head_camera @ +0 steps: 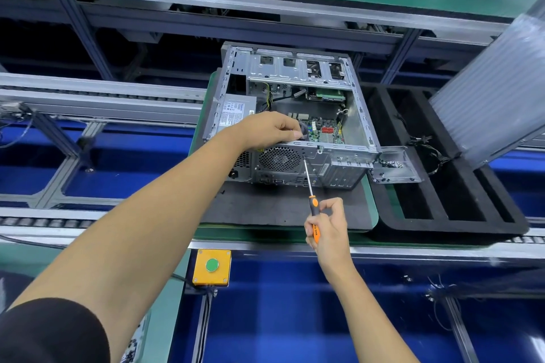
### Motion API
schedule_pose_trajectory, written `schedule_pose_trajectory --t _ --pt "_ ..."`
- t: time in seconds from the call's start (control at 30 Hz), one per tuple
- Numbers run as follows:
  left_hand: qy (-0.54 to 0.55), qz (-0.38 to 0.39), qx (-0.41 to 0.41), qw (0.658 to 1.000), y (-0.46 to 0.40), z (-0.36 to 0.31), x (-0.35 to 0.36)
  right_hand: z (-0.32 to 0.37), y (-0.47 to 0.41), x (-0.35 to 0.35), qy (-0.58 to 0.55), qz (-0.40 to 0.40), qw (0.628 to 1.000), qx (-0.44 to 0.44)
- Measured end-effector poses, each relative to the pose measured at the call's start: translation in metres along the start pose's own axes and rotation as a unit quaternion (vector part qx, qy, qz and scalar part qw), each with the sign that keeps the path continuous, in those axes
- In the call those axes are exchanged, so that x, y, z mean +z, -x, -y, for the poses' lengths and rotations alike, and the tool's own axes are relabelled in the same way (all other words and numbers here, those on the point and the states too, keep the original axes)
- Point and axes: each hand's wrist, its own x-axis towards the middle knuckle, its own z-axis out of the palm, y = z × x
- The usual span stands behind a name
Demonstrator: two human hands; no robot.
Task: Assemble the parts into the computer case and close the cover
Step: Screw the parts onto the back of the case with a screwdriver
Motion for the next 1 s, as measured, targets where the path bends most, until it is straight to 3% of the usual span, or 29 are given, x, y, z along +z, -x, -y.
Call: schedule_pose_trajectory --t 1.0 --pt "-0.012 -0.011 0.012 1.000 -0.0010 0.0036 0.0013 0.0081 -0.0039 0.0042 -0.007 0.010 1.000 -0.012"
